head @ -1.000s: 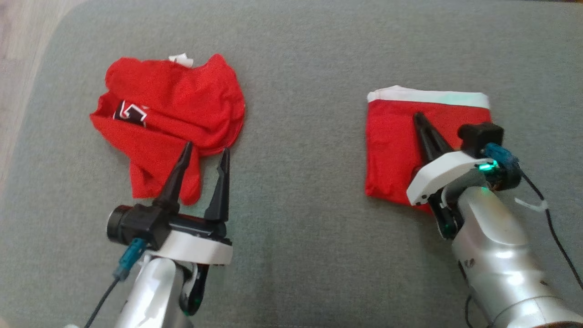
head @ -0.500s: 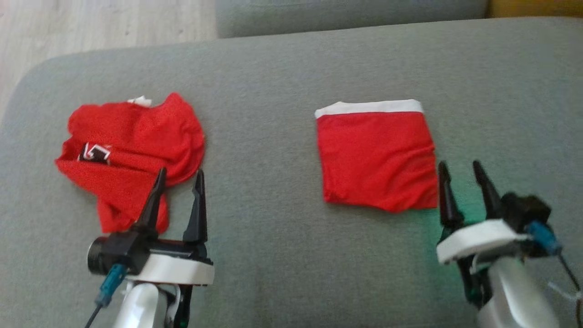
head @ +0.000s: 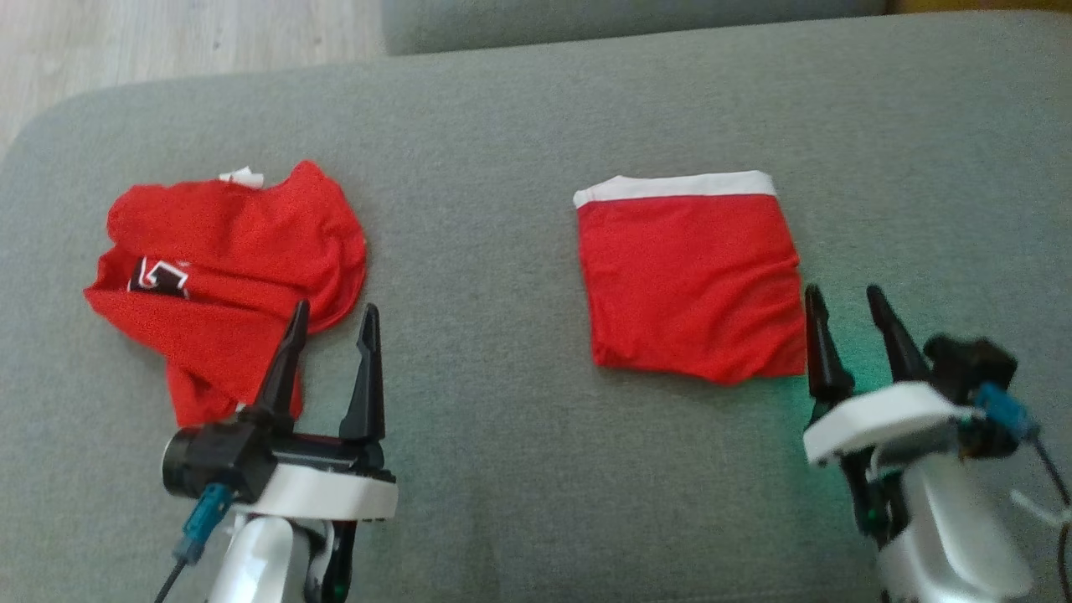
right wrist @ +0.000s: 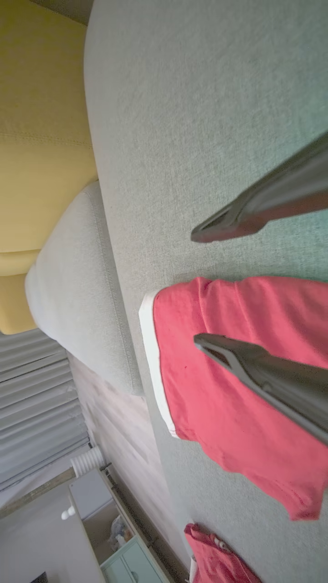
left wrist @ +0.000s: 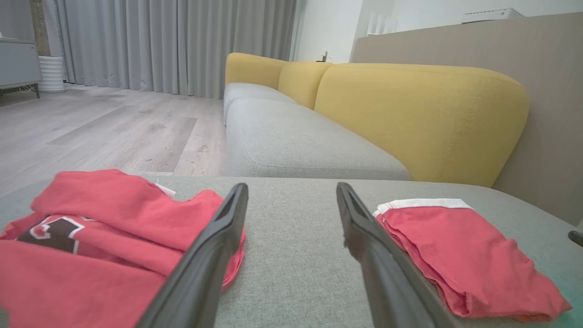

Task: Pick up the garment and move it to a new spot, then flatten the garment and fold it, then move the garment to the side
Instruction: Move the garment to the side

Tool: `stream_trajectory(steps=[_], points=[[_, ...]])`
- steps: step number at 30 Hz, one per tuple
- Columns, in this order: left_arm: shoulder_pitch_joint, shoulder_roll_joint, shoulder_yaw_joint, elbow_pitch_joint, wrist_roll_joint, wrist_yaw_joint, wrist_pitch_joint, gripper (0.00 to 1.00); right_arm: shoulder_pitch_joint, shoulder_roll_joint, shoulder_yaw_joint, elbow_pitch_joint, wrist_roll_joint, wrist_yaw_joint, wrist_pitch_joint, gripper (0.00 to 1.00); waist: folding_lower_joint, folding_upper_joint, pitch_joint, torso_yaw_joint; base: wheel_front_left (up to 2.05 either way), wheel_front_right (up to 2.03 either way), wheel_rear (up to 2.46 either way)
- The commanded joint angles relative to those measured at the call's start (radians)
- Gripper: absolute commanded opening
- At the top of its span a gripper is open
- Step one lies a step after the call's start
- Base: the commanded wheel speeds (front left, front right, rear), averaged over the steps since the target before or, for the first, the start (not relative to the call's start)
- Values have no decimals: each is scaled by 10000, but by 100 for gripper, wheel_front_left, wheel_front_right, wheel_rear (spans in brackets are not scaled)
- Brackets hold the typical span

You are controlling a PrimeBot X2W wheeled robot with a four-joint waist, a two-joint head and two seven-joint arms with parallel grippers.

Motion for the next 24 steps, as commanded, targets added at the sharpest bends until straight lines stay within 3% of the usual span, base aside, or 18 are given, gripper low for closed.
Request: stream_trajectory(steps=[1, 11, 15, 16, 17, 24], points=[[-452, 40, 257, -392, -11, -6, -53, 100, -604, -30, 120, -183, -54, -9, 122, 100, 0, 0, 189, 184, 0, 0, 0], [-753, 40, 16, -430, -51, -13, -53, 100, -2267, -30, -521, 2123, 536, -9, 1812, 100, 0, 0, 937, 1012, 0, 0, 0], [-909, 40, -21, -423, -81, 4, -53, 100, -2682, -30, -164, 3003, 843, -9, 2441, 100, 0, 0, 1108, 1202, 0, 0, 0], [-930, 40, -22, -423, -85, 12, -53, 100, -2760, -30, -67, 3129, 757, -9, 2447, 81, 0, 0, 1122, 1217, 0, 0, 0], [-943, 40, -29, -419, -88, 18, -53, 100, -2822, -41, 57, 3244, 611, -9, 2443, 0, 0, 0, 1120, 1230, 0, 0, 0], [-852, 40, 37, -321, -95, 110, -53, 100, -3060, -470, 499, 3492, -172, -9, 1884, 0, 0, 0, 749, 1029, 0, 0, 0]])
